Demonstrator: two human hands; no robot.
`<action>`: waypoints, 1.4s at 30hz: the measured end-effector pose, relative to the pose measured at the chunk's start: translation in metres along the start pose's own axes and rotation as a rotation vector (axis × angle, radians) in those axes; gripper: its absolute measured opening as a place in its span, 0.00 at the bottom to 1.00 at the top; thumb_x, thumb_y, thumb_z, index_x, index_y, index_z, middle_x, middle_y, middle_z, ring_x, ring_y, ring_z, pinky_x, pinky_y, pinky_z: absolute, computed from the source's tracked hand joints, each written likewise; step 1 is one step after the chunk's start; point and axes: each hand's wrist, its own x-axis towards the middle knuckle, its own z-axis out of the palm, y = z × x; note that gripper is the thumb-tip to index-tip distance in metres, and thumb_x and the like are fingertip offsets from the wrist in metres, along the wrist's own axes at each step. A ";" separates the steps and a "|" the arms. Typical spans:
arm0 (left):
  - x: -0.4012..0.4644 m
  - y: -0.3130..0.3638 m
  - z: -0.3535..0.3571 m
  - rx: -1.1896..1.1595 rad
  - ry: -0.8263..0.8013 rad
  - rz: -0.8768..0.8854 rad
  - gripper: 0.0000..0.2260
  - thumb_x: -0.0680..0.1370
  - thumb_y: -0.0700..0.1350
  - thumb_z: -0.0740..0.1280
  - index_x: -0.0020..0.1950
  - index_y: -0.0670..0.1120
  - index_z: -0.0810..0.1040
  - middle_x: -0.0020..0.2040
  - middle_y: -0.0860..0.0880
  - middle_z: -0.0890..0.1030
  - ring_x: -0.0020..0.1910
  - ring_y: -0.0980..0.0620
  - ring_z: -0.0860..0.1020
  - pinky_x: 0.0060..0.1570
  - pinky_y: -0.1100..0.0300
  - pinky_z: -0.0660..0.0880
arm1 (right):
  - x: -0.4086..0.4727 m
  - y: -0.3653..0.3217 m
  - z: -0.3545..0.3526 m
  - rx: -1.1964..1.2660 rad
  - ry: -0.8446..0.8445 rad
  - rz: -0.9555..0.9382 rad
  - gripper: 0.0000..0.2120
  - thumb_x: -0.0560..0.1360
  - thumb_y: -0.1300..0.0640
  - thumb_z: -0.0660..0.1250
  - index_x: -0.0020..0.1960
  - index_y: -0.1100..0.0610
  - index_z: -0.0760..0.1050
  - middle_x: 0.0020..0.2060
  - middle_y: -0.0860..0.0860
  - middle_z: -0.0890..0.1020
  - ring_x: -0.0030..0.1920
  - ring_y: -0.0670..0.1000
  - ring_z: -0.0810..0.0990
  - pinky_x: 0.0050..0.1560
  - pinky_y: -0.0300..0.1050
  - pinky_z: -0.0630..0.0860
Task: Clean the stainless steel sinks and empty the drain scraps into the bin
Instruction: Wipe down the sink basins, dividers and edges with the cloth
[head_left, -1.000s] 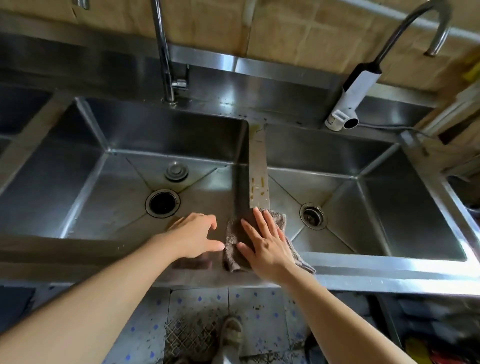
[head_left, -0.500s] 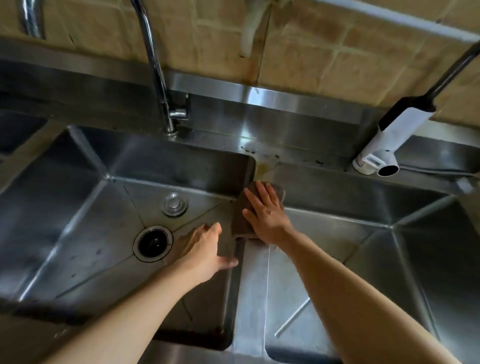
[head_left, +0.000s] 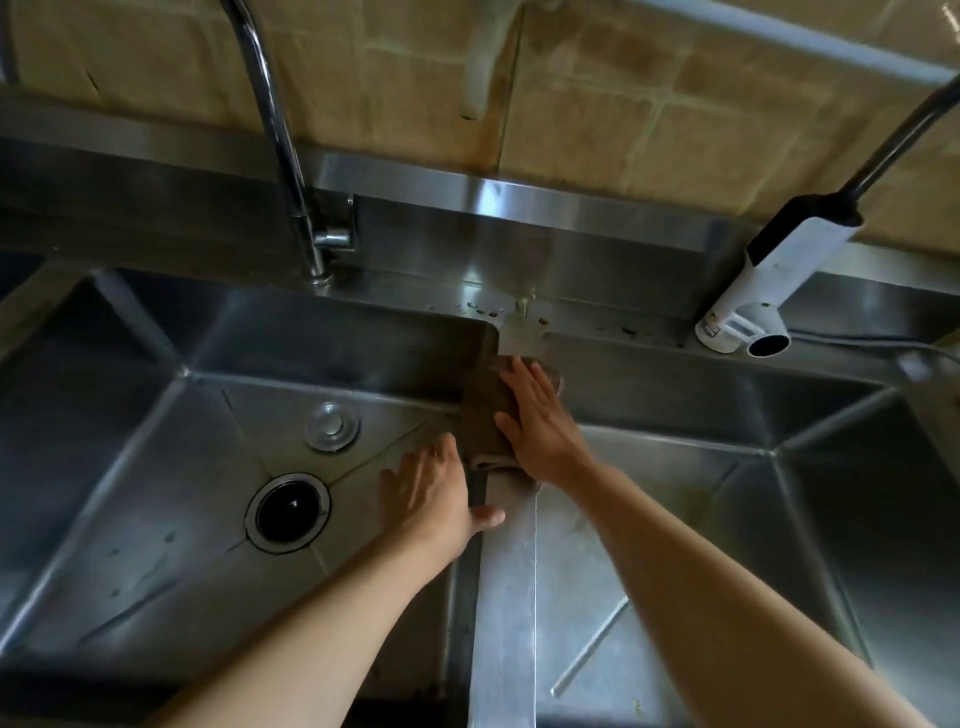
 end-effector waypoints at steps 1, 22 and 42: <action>0.000 -0.001 0.000 -0.001 0.010 0.008 0.39 0.69 0.63 0.70 0.71 0.46 0.59 0.69 0.46 0.69 0.66 0.47 0.69 0.63 0.52 0.68 | -0.010 -0.002 0.001 0.014 0.002 0.005 0.27 0.82 0.50 0.55 0.78 0.53 0.50 0.78 0.49 0.47 0.77 0.50 0.41 0.76 0.48 0.42; 0.083 0.005 -0.052 -0.083 0.132 0.274 0.29 0.77 0.53 0.67 0.72 0.48 0.58 0.69 0.48 0.66 0.67 0.49 0.67 0.63 0.55 0.70 | 0.077 -0.008 -0.025 -0.264 0.182 0.098 0.22 0.76 0.48 0.66 0.68 0.54 0.71 0.64 0.57 0.66 0.65 0.58 0.64 0.66 0.55 0.66; 0.146 0.055 -0.052 0.149 0.141 0.220 0.26 0.78 0.49 0.63 0.73 0.46 0.59 0.73 0.47 0.60 0.72 0.47 0.60 0.67 0.52 0.61 | 0.116 0.057 -0.043 -0.226 0.186 -0.119 0.21 0.82 0.52 0.54 0.74 0.51 0.64 0.75 0.51 0.61 0.74 0.53 0.60 0.72 0.46 0.56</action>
